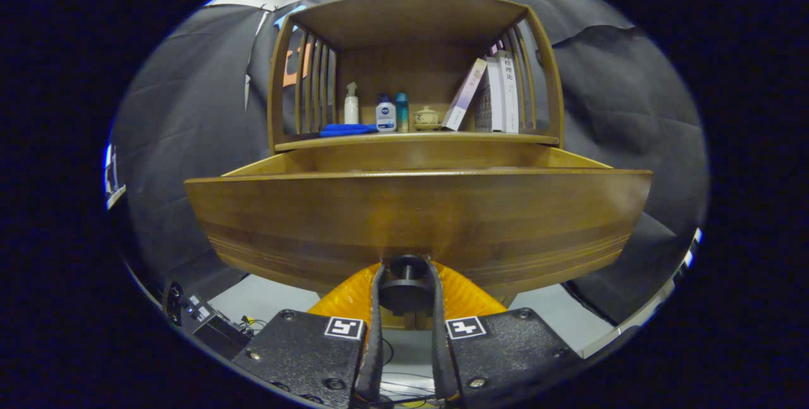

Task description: Pull open the drawer, take out the items inside it, and place them on the countertop above the cabinet.

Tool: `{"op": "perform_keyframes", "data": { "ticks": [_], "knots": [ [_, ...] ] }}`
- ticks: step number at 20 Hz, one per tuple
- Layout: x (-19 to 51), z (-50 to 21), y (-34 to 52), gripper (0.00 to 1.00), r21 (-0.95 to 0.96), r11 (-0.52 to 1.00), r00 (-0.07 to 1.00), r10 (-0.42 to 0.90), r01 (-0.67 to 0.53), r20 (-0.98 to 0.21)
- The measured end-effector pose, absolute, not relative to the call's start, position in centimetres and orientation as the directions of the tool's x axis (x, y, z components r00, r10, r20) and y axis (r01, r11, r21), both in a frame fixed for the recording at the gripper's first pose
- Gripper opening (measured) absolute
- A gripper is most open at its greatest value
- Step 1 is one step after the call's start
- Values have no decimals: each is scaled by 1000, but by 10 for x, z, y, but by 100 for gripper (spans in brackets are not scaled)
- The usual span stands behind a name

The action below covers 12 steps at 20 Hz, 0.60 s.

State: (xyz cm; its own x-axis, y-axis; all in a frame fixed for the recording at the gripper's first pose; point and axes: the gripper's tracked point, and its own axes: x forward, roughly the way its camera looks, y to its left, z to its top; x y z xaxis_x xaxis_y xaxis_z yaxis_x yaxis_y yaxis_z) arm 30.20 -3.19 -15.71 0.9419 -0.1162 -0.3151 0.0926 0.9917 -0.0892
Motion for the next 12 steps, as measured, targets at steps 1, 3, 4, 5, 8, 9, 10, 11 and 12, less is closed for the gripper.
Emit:
{"op": "perform_keyframes", "data": {
  "ticks": [1,3,4,5,8,9,10,11,12],
  "knots": [
    [301,-157,-32,34,-86,992,941,-111,88,-321],
    [300,-157,-29,34,-85,993,940,-101,77,-326],
    [301,-158,-29,35,-90,993,940,-96,71,-327],
    [303,-158,-30,34,-95,993,939,-94,66,-332],
    [300,-160,-29,34,-90,994,928,-85,56,-362],
    [297,-161,-30,39,-92,994,922,-84,53,-379],
    [292,-156,-30,43,-90,995,921,-81,50,-382],
    [288,-147,-29,48,-87,995,925,-68,38,-374],
    [290,-137,-25,49,-85,996,928,-46,16,-369]
  ]
}}
